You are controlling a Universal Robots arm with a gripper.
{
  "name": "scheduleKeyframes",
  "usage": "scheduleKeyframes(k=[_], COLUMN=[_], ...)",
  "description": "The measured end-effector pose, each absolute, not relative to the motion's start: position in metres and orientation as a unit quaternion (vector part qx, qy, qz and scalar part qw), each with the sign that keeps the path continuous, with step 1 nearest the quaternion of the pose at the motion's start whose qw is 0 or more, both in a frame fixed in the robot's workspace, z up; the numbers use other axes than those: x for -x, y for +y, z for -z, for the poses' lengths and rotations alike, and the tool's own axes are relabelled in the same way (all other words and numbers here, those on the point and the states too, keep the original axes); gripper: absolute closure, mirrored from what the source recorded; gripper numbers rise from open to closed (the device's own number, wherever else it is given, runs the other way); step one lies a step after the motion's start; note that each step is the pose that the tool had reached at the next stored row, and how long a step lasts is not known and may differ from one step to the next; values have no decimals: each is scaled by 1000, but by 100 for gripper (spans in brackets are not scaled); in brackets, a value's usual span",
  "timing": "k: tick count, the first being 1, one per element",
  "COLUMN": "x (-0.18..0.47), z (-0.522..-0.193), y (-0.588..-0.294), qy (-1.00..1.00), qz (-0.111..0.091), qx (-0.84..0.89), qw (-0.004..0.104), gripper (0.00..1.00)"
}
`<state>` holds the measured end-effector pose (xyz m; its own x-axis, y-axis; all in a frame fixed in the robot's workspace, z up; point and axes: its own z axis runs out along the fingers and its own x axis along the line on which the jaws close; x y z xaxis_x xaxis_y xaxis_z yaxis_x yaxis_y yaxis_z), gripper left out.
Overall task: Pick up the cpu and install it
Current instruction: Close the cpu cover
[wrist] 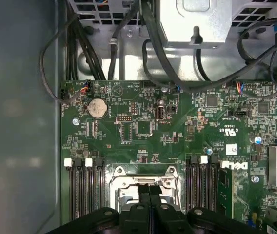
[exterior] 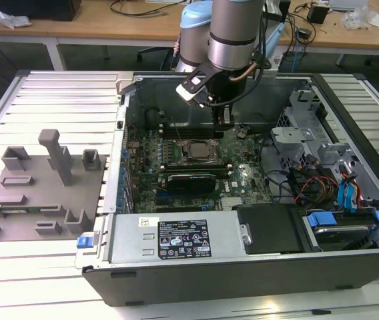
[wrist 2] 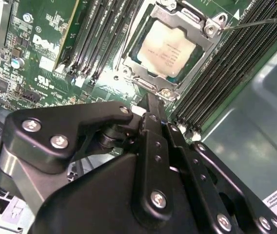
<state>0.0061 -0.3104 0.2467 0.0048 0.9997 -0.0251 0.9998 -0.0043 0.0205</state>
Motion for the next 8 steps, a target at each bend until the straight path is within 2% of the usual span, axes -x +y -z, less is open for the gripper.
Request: scheduleKeyframes(k=[8], x=[9], z=[-246], y=[-310], qy=[705], qz=[1], qx=[-709], qw=[17], gripper=[89])
